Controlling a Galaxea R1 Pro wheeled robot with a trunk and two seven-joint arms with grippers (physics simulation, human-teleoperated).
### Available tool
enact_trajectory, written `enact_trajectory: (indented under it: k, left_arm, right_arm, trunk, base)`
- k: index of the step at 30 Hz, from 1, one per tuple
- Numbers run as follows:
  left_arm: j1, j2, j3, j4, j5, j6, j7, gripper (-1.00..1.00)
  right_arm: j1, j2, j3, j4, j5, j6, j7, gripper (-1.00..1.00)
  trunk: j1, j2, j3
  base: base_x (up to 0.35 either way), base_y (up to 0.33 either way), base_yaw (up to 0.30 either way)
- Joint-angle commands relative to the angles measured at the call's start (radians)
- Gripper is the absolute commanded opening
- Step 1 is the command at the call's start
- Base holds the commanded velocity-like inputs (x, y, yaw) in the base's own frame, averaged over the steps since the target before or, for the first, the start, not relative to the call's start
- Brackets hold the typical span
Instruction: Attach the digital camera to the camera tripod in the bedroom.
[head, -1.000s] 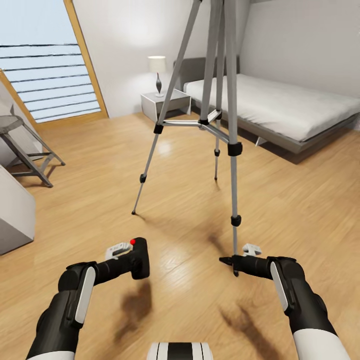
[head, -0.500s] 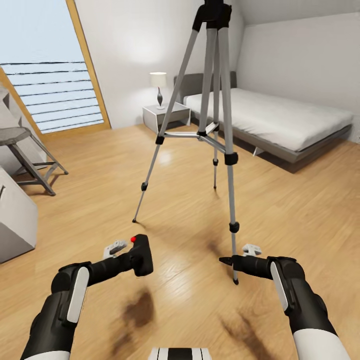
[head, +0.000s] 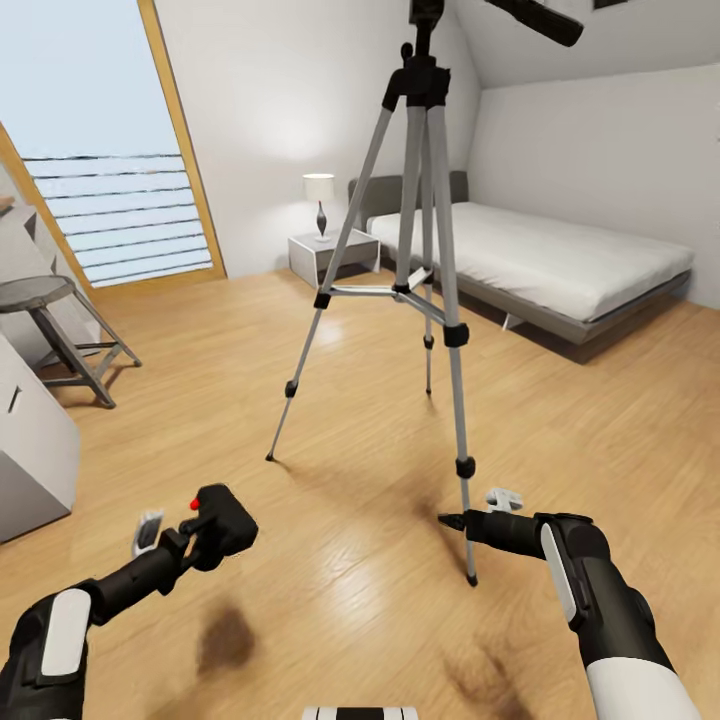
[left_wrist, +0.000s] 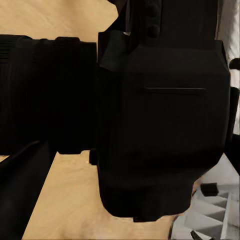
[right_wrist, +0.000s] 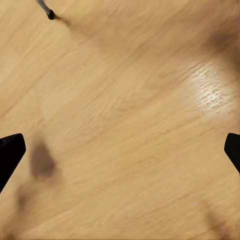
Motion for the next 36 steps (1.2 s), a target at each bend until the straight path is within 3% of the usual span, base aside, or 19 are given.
enact_trajectory:
  k: [1, 3, 5, 17, 23, 30, 33, 36]
  left_arm:
    - [-0.001, 0.0, 0.034, 0.005, -0.002, 0.006, -0.01, -1.0]
    - [-0.001, 0.0, 0.109, 0.015, 0.001, 0.006, -0.007, -1.0]
    - [-0.001, 0.0, 0.145, 0.02, 0.003, 0.006, 0.001, -1.0]
    - [-0.001, -0.009, 0.305, 0.05, 0.019, 0.006, 0.129, -1.0]
    - [-0.001, -0.005, 0.343, 0.114, 0.021, 0.006, 0.136, -1.0]
    - [-0.001, 0.0, 0.361, 0.222, 0.033, 0.006, 0.137, -1.0]
    - [-0.001, 0.009, 0.362, 0.287, 0.065, 0.006, 0.138, -1.0]
    - [-0.001, 0.028, 0.359, 0.383, 0.137, 0.006, 0.138, -1.0]
  right_arm:
    - [-0.001, 0.0, -0.001, -0.001, 0.004, 0.004, 0.006, 1.0]
    - [-0.001, 0.0, -0.001, -0.001, 0.004, 0.004, 0.006, 1.0]
    - [-0.001, 0.0, -0.001, -0.001, 0.004, 0.004, 0.006, 1.0]
    - [-0.001, 0.0, 0.0, -0.001, 0.004, 0.004, 0.006, 1.0]
    - [-0.001, 0.0, 0.0, -0.001, 0.004, 0.004, 0.006, 1.0]
    - [-0.001, 0.0, 0.0, -0.001, 0.004, 0.004, 0.006, 1.0]
    - [-0.001, 0.0, 0.0, -0.001, 0.004, 0.004, 0.006, 1.0]
    - [-0.001, 0.0, 0.0, -0.001, 0.004, 0.004, 0.006, 1.0]
  trunk:
    - [-0.001, 0.0, 0.003]
    - [-0.002, 0.0, 0.011]
    - [-0.002, 0.001, 0.019]
    - [-0.008, 0.004, 0.065]
    - [-0.011, 0.005, 0.088]
    - [-0.014, 0.007, 0.115]
    - [-0.015, 0.007, 0.127]
    - [-0.016, 0.008, 0.139]
  base:
    - [0.0, 0.0, 0.0]
    - [0.0, 0.0, 0.0]
    - [0.0, 0.0, 0.0]
    - [0.0, 0.0, 0.0]
    - [0.0, 0.0, 0.0]
    - [0.0, 0.0, 0.0]
    - [0.0, 0.0, 0.0]
    - [0.0, 0.0, 0.0]
